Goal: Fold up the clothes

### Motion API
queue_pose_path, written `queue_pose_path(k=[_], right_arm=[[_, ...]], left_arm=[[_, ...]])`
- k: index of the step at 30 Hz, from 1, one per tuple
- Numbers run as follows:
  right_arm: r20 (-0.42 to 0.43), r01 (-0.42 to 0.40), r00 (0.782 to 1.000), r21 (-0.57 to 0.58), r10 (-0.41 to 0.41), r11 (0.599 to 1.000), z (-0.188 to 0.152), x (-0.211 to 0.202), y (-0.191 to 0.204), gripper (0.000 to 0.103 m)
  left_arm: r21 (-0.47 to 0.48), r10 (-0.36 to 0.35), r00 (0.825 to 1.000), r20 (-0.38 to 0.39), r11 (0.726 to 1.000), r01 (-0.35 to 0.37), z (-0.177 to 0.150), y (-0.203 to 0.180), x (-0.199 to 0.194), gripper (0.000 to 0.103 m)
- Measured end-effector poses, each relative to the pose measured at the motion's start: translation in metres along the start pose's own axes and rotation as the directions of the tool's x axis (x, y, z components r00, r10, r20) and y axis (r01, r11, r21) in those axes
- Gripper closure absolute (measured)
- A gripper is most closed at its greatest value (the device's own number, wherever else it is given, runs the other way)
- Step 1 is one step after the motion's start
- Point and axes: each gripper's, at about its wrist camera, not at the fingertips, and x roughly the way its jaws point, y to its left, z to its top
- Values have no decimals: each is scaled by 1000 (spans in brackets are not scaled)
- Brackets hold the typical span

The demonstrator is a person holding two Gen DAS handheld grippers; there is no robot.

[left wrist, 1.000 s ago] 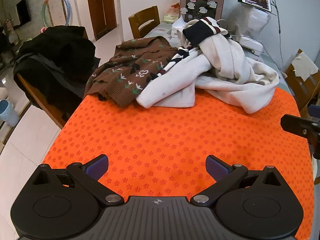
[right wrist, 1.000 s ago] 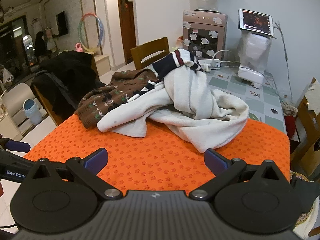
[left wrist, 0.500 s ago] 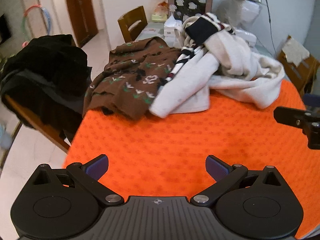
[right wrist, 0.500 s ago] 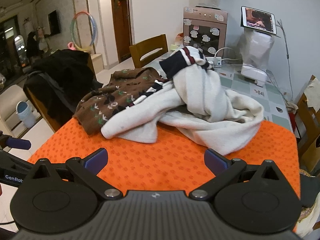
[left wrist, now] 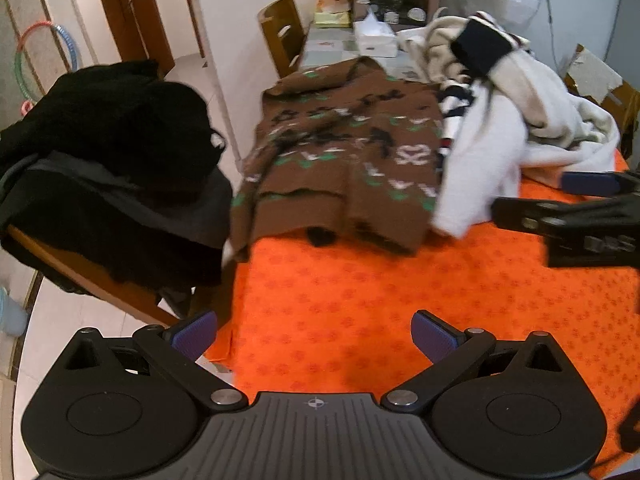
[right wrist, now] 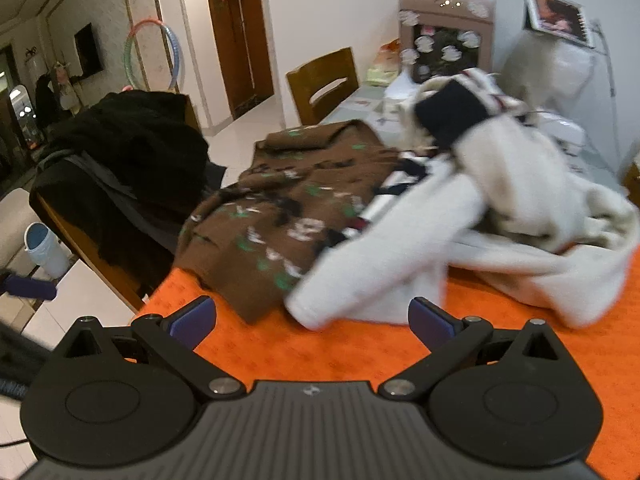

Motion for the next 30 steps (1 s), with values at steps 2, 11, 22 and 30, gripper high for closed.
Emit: queue_pose_path(k=[2,11,22,30], right_arm=[[-4,-10,1000,-8,10,1000,6,23,16,0],[-56,-22,998,-181,12,983,25,110,74,1],[-90,-74,995,-249,53,966,23,137,63,88],[14,-69,997,-148,72,987,34,60,18,92]], left_arm=[[-9,5,1000,-4,1000,-5,-1,12,3,0],[-63,42,999,-17,997,-43,-6,47,7,0],[-112,107,994,-11,988,-108,-11,63,7,0],[-121,109,994,11,987,-107,-10,55,12,0]])
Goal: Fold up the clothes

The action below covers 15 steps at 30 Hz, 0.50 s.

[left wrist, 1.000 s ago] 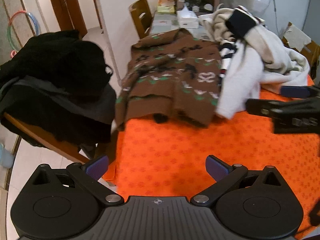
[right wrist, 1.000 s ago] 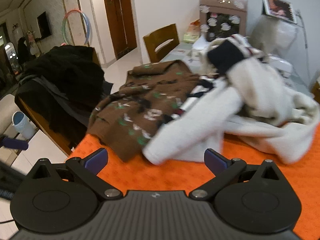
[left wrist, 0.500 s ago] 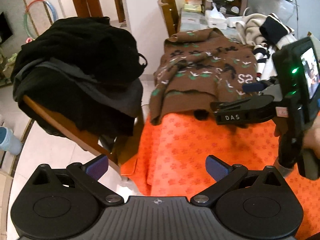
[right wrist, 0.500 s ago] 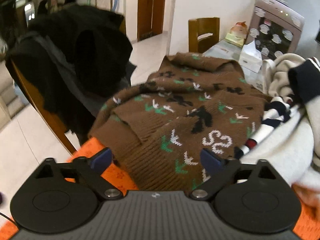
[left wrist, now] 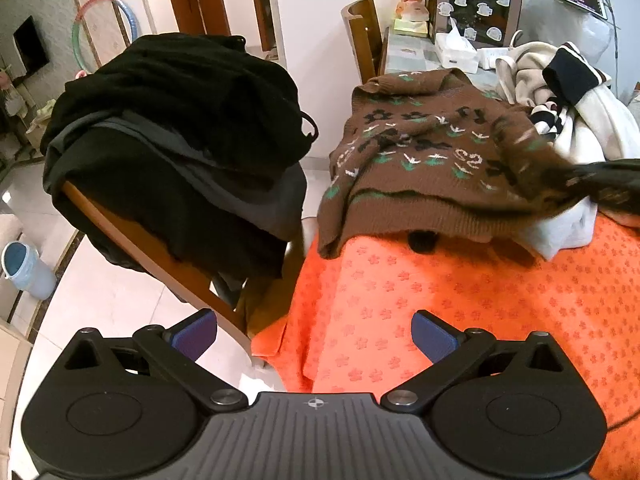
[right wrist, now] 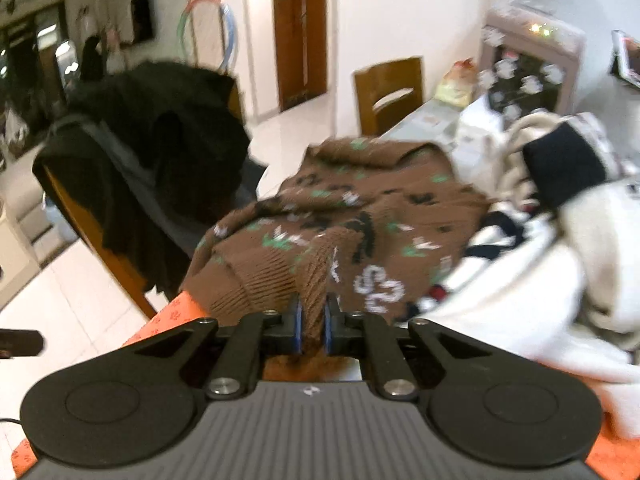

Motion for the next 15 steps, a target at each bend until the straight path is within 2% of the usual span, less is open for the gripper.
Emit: queue_pose_path(k=[6,10,15], right_arm=[[56,13,998,137,-21,990,-3,-63,-43,94],[88,49,994,196,-68,979,-13,-93,-64,94],[90,54,992,301,-85,952,-30,-131,-99,95]], left_arm=[[19,-4,1000,19,1000,4,0,-15,-1,0],[36,-1,999,33,999,-1,1,-25,-4,0],[47,-5,999,49,999,3,0,-38,-13,0]])
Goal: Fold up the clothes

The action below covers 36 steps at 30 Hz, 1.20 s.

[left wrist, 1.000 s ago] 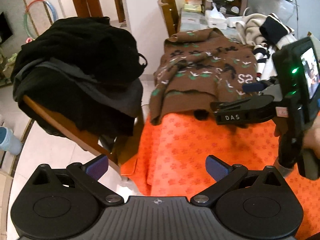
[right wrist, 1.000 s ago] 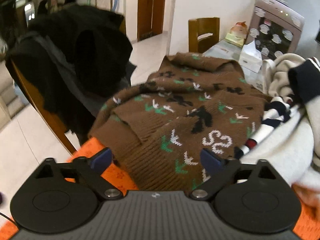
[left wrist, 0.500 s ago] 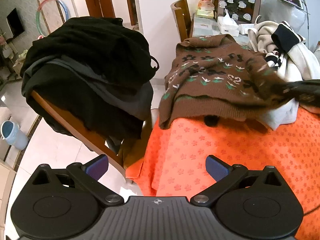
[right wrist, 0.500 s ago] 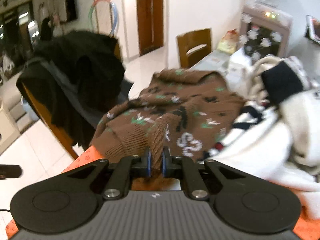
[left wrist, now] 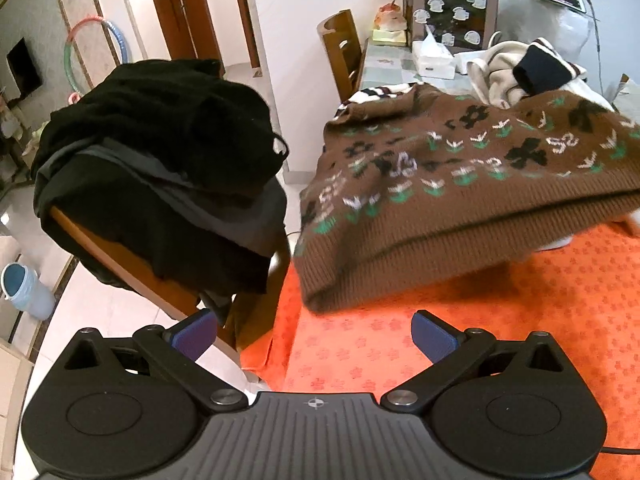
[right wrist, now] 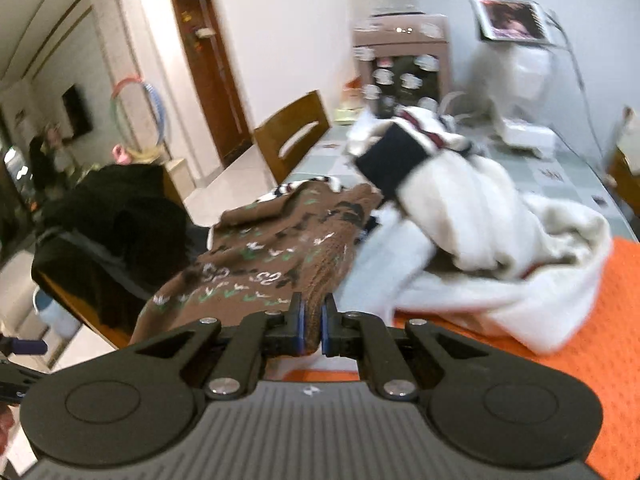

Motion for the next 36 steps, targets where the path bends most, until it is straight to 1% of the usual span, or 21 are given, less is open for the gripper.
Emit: queue_pose_path(k=[4,5,8,12,14,15,17,19,20,21,22,23,25,26,27,28,32,34,36], right_arm=[[-9,17,1000,43,-17,999,-5,-29,-32,98],[-7,30,1000,45,-30,999,-6,-38,-41,102],[0,99,995,16,-99,995,-7,-68,-69,102],[-56,136,989,2,-136,991,-12,-87,-111,102],[-99,133,986,5,-132,991,-16,-89,-126,102],[-114,132,985,8,-130,991,-19,-89,-131,99],[-142,125,982,7,-123,992,-25,-86,-138,96],[-156,115,981,-8,-115,993,-33,-81,-135,84],[-161,112,980,-17,-113,994,-37,-77,-132,81],[-167,108,980,-27,-111,994,-40,-72,-128,75],[-172,105,979,-39,-110,994,-42,-66,-121,70],[-174,101,979,-53,-108,993,-46,-61,-114,68],[-172,94,979,-82,-107,992,-52,-48,-98,55],[-166,90,981,-97,-105,991,-56,-41,-89,51],[-160,87,982,-113,-104,990,-59,-34,-81,43],[-156,87,982,-128,-106,988,-62,-27,-73,38],[-134,96,983,-202,-125,975,-75,5,-37,29],[-126,110,982,-223,-141,969,-79,21,-23,21],[-123,126,980,-235,-158,964,-83,38,-11,21]], left_arm=[[14,-11,1000,8,1000,11,-1,-16,-7,0],[18,-15,1000,8,1000,14,-1,-20,-8,0],[29,-25,1000,11,999,25,-2,-34,-11,0],[40,-30,1000,8,999,30,-5,-51,-10,0],[43,-27,1000,6,999,27,-7,-56,-9,0],[44,-26,1000,5,999,26,-7,-57,-8,0],[45,-23,1000,2,999,23,-10,-56,-5,0],[40,-25,1000,-10,999,25,-12,-51,-1,0],[37,-27,999,-18,999,28,-14,-46,1,0],[34,-28,999,-26,999,29,-15,-42,4,0],[31,-28,999,-35,999,29,-16,-38,7,0],[31,-28,999,-41,999,29,-16,-33,11,0],[40,-22,999,-45,999,24,-17,-25,18,0],[46,-21,999,-44,999,23,-18,-21,21,0],[53,-22,999,-43,998,24,-17,-17,25,0],[60,-23,999,-42,998,25,-17,-14,29,0],[88,-26,999,-32,996,28,-14,-2,45,1],[103,-28,999,-26,994,31,-11,3,54,4],[118,-28,999,-21,993,31,-9,7,64,4]])
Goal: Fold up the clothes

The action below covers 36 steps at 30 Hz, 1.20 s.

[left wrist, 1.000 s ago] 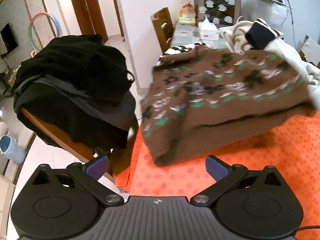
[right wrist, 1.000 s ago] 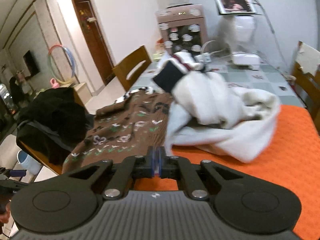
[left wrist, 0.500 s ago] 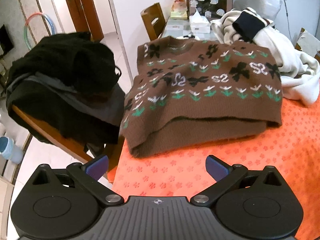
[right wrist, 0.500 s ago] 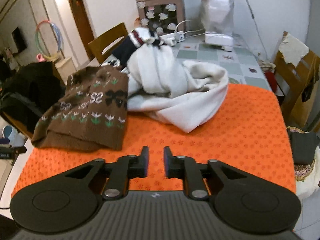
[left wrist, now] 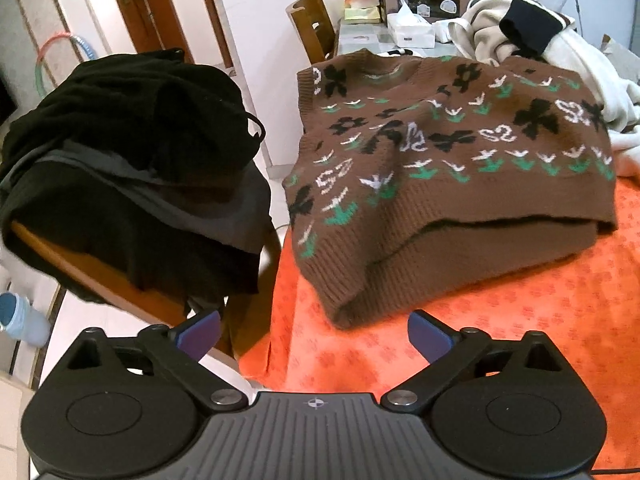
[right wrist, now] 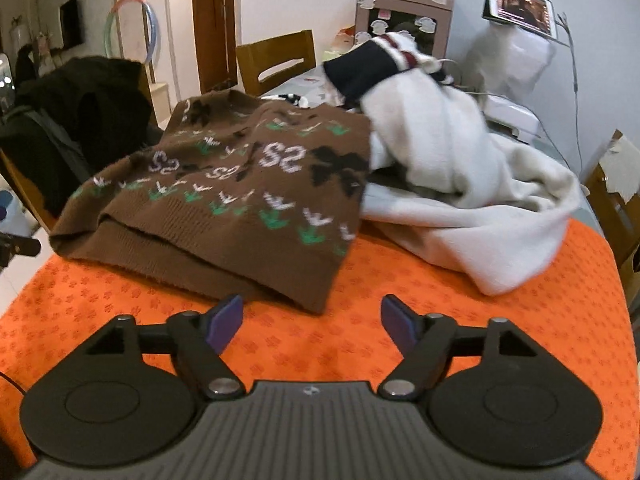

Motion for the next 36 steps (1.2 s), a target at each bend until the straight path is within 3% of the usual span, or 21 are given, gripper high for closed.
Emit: queue_pose_path(k=[2,6,13,16,20,23,28,32,33,35,36], right_arm=[[0,23,1000,-11,-23,1000,0,14,12,20],[-10,81,997,-38,-82,996,1,42,30,19],[-31,191,980,-112,-195,975,-1,75,41,19],[-19,257,965,-120,-261,959,-1,81,36,19],[54,335,942,-43,-333,941,1,67,19,19],[63,333,941,-2,-332,943,-1,64,11,19],[58,288,957,-75,-284,955,-4,79,25,24],[112,341,939,-187,-325,921,0,93,45,24],[116,353,935,-209,-335,912,1,97,48,25],[125,352,935,-230,-332,907,3,100,47,43],[132,344,938,-225,-321,912,5,97,46,58]], left_arm=[[14,11,1000,-4,1000,-11,0,4,12,6],[29,13,999,-38,1000,-12,-1,10,32,29],[28,-2,1000,-30,1000,3,-3,13,42,46],[-4,11,1000,-1,1000,-11,0,16,39,48],[-34,15,998,54,999,-13,2,21,32,48],[-42,14,997,79,999,-11,5,23,31,49],[-30,11,998,65,1000,-9,15,16,40,49],[11,12,1000,23,1000,-12,19,4,57,48],[19,11,1000,16,1000,-12,19,2,60,49],[40,1,1000,19,999,-2,20,-1,62,61],[46,-2,1000,22,999,1,21,-2,60,77]])
